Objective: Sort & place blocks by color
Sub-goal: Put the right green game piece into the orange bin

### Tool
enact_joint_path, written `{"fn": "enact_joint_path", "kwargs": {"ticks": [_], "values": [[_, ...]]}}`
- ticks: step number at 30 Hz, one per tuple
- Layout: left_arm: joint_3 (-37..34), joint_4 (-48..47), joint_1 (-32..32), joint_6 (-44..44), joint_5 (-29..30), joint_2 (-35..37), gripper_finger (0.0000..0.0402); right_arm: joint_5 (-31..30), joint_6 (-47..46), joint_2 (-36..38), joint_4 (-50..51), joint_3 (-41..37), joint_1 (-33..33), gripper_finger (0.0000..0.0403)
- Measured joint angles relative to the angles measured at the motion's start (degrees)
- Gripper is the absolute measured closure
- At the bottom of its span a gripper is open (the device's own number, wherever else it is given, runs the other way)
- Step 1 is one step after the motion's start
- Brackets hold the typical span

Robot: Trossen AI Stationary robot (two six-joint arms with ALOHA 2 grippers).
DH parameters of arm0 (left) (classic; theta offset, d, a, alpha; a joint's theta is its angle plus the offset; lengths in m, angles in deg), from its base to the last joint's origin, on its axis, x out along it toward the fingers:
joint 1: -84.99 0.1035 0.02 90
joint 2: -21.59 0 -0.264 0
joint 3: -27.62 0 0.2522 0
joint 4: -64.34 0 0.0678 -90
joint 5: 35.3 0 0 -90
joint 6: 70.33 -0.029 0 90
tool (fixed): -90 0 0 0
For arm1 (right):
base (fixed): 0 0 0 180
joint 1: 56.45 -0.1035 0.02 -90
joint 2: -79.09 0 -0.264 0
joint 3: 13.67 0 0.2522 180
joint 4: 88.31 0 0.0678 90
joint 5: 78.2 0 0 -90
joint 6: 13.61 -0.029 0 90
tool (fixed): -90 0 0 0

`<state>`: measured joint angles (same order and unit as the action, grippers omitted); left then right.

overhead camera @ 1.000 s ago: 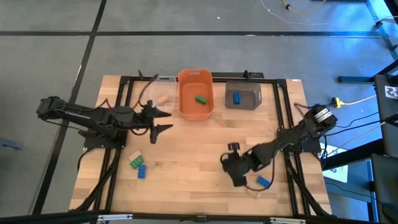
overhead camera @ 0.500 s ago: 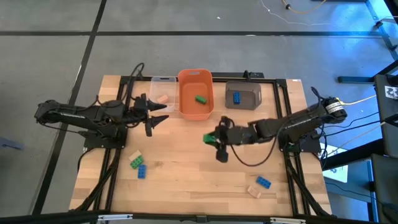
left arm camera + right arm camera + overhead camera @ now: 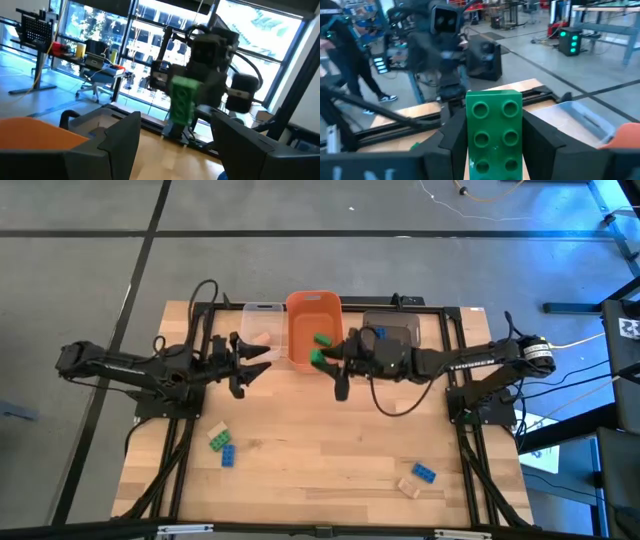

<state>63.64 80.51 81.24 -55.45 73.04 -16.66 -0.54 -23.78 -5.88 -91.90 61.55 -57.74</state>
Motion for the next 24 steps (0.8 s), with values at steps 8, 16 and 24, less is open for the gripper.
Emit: {"fn": "enact_joint_path", "kwargs": {"ticks": [8, 16, 24], "values": [[-1.37, -0.71, 0.0, -0.28, 0.0, 0.93, 0.0168, 0.22, -2.31, -0.61, -0.86, 0.02, 5.9, 0.0262], [-1.41, -3.06, 0.0, -0.39, 1.44, 0.75, 0.0168, 6.3, -2.85, -7.55, -2.54, 0.09, 12.09, 0.0262], [-1.41, -2.97, 0.0, -0.26, 5.1, 0.78, 0.0168, 5.37, -3.03, -16.15, -5.52, 0.09, 16.23, 0.0262]]}}
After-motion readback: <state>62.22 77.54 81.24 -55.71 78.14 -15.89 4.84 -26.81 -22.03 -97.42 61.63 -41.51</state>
